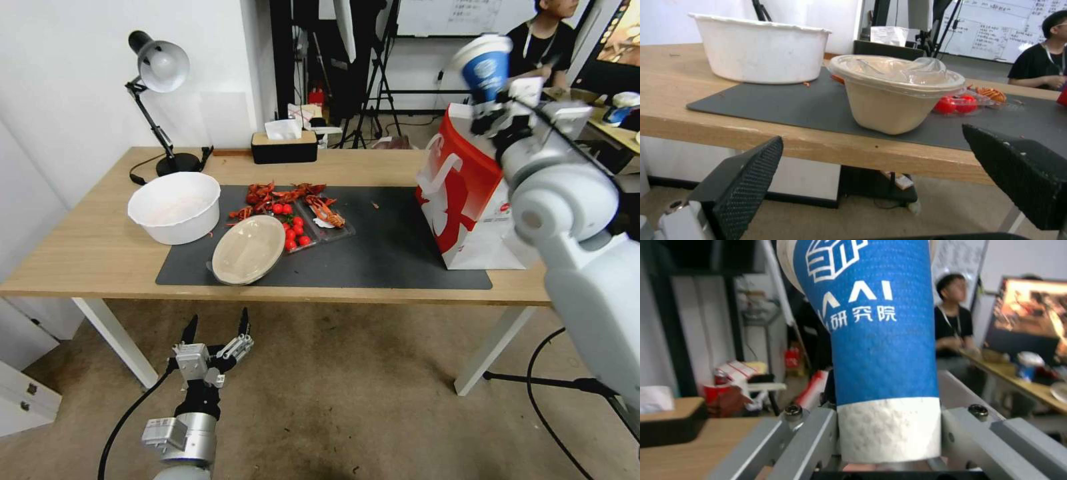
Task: Pick up the trash from the table and place it into the takeout bag.
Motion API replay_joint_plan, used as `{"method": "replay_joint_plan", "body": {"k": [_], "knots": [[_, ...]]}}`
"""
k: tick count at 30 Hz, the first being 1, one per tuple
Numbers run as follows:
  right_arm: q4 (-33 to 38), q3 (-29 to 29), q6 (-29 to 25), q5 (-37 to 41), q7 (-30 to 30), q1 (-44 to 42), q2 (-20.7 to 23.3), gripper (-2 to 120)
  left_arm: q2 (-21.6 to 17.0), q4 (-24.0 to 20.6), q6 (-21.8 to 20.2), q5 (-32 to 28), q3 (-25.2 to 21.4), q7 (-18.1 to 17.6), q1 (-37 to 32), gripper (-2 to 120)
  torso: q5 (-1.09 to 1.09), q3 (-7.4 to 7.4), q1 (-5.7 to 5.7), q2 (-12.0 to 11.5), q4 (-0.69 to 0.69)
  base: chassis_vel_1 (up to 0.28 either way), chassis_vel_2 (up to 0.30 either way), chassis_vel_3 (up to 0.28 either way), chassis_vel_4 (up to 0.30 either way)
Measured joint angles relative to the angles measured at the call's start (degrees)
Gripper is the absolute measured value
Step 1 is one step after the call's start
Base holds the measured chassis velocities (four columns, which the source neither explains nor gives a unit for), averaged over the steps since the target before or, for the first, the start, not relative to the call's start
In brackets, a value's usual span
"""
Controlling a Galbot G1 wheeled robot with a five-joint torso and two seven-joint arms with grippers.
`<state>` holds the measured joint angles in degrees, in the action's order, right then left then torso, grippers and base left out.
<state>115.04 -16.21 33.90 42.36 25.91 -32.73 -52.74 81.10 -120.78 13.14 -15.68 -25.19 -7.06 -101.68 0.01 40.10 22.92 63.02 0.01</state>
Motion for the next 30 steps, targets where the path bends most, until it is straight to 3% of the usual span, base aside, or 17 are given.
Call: {"method": "replay_joint_plan", "body": {"k": [3, 6, 11, 13, 18, 20, 30], "knots": [[-0.62, -0.22, 1.35, 1.51, 3.27, 1.85, 0.54, 11, 0.09, -0.08, 0.02, 0.04, 0.02, 0.00, -0.02, 100, -0.01, 0.00, 0.00, 0.00, 0.00, 0.000, 0.000, 0.000, 0.000], [-2.93, -1.51, 5.50, 7.59, 10.38, 4.37, 2.44, 11, 0.17, -0.14, 0.04, 0.05, 0.10, 0.00, 0.04, 100, 0.00, 0.00, 0.01, 0.00, -0.01, 0.000, 0.000, 0.000, 0.000], [-4.04, -2.38, 6.78, 10.06, 12.82, 4.31, 3.20, 22, 0.08, -0.06, 0.05, 0.00, 0.14, -0.02, 0.23, 100, 0.00, 0.00, 0.00, 0.00, -0.02, 0.000, 0.000, 0.000, 0.000], [-4.60, -2.75, 6.82, 12.34, 15.10, 3.60, 2.86, 35, 0.00, 0.10, 0.05, -0.08, 0.38, 0.00, 0.51, 100, 0.00, 0.00, 0.00, 0.00, 0.00, 0.000, 0.000, 0.000, 0.000], [-4.85, -2.99, 6.48, 12.61, 15.76, 2.73, 2.54, 50, -0.32, 0.20, 0.08, -0.21, 0.49, 0.02, 0.59, 100, 0.00, 0.00, 0.00, 0.00, -0.01, 0.000, 0.000, 0.000, 0.000], [-4.81, -2.96, 6.45, 12.63, 15.75, 2.59, 2.75, 62, -0.66, 0.08, 0.10, -0.44, 0.32, 0.02, 0.61, 100, -0.01, 0.00, 0.00, 0.00, -0.01, 0.000, 0.000, 0.000, 0.000], [-4.69, -2.60, 6.80, 11.87, 14.92, 1.49, 2.45, 95, -0.77, -0.11, 0.09, -0.58, 0.27, -0.02, 0.59, 100, -0.01, 0.00, 0.00, 0.00, -0.01, 0.000, 0.000, 0.000, 0.000]]}}
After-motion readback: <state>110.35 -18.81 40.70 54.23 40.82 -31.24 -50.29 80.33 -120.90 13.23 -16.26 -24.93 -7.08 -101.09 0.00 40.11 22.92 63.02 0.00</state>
